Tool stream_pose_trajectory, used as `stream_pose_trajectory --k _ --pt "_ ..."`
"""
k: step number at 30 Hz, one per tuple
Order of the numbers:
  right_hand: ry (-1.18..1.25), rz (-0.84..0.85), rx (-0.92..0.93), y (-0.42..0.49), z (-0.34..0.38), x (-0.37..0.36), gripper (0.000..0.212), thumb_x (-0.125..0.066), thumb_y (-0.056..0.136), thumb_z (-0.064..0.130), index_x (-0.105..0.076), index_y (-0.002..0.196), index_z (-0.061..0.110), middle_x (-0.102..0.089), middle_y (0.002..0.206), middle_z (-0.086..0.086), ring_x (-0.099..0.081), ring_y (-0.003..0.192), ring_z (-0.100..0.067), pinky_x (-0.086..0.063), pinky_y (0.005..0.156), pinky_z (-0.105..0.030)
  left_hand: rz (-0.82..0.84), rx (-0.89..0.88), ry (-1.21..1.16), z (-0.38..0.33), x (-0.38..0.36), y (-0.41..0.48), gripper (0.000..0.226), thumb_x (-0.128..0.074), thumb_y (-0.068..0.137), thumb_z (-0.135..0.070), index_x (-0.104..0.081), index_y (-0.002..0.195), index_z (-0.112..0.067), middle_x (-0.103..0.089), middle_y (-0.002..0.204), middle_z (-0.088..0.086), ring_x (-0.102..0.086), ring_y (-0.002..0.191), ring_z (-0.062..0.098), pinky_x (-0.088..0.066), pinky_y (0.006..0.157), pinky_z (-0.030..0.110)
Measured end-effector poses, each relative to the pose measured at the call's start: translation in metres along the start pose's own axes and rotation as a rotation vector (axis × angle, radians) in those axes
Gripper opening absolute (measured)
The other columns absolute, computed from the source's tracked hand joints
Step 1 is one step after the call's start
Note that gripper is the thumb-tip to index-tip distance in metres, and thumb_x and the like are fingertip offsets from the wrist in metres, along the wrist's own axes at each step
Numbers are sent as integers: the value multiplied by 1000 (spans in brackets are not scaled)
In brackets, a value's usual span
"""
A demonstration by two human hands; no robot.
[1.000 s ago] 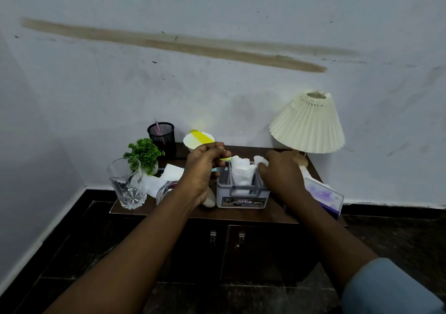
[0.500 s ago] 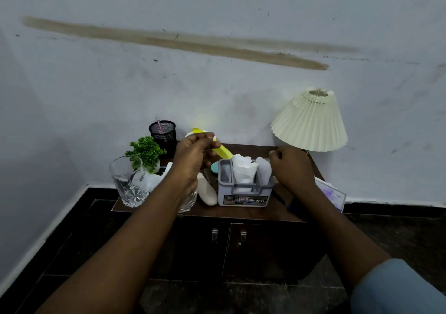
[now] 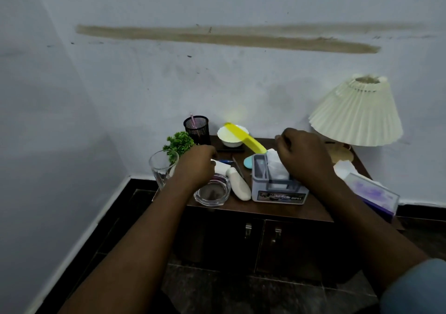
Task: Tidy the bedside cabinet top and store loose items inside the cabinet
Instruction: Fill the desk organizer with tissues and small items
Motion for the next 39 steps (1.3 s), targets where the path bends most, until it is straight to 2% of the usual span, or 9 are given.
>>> stream_pose_trajectory --k 3,5,9,13,18,22,26,32,39 --pt "-23 54 64 -1 11 -8 34 -52 100 29 -51 70 13 -52 59 -3 -52 58 -27 -39 52 -36 9 -68 54 -15 -18 10 12 -56 85 -1 -61 87 -12 -60 91 9 -60 93 34 -38 65 35" --pt "-45 79 89 -4 13 -11 35 -52 100 29 -46 68 17 -43 57 4 -48 56 -24 -32 52 -33 62 -87 100 -19 -32 18 16 -55 80 2 -55 83 -14 -60 91 12 -56 94 36 -35 64 35" --pt "-54 85 95 -5 8 -11 36 -52 100 31 -42 67 21 -37 54 6 -44 52 -20 -30 51 -32 154 -81 22 -9 -56 31 30 -57 80 -3 -71 106 -9 -70 108 14 -61 105 37 -53 78 42" --pt "-36 90 110 -5 4 -13 34 -53 100 31 -45 68 22 -40 54 7 -45 51 -18 -29 50 -31 159 -45 14 0 -60 38 43 -61 81 -3 -72 119 -20 -71 117 8 -62 111 33 -54 88 40" --pt "-10 130 133 -8 4 -14 30 -54 99 32 -47 71 27 -39 55 10 -44 51 -15 -25 49 -28 102 -3 115 7 -57 39 16 -70 84 -21 -66 99 -25 -68 103 -3 -62 108 29 -40 92 42" --pt "-6 131 131 -10 5 -12 29 -55 98 32 -45 72 27 -39 56 9 -46 56 -20 -34 52 -33 133 12 118 10 -59 42 20 -72 85 -21 -66 104 -24 -68 107 -2 -60 113 29 -38 98 45" --pt "-7 154 109 -10 1 -14 28 -53 99 34 -53 74 20 -47 60 5 -51 59 -23 -44 54 -37 114 -41 180 1 -57 47 14 -70 85 -17 -62 90 -28 -67 98 -3 -61 109 30 -40 96 45" --pt "-46 157 87 -13 -10 -14 41 -51 97 34 -33 62 26 -39 55 5 -47 55 -21 -36 53 -34 121 -81 143 3 -58 50 29 -74 85 -18 -74 113 -26 -74 113 -2 -63 115 28 -43 100 44" --pt "-14 103 90 -17 -12 -1 35 -54 96 27 -39 65 24 -42 56 5 -48 55 -22 -45 54 -42 104 -95 164 2 -60 51 20 -71 86 -22 -73 105 -27 -73 104 -3 -63 112 28 -38 101 45"
Point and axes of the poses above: each hand's wrist, its own y-axis towards the middle knuckle, its own x-axis out of the back of the hand, z = x × y, the point moved 6 cm from there along y, towards the middle knuckle
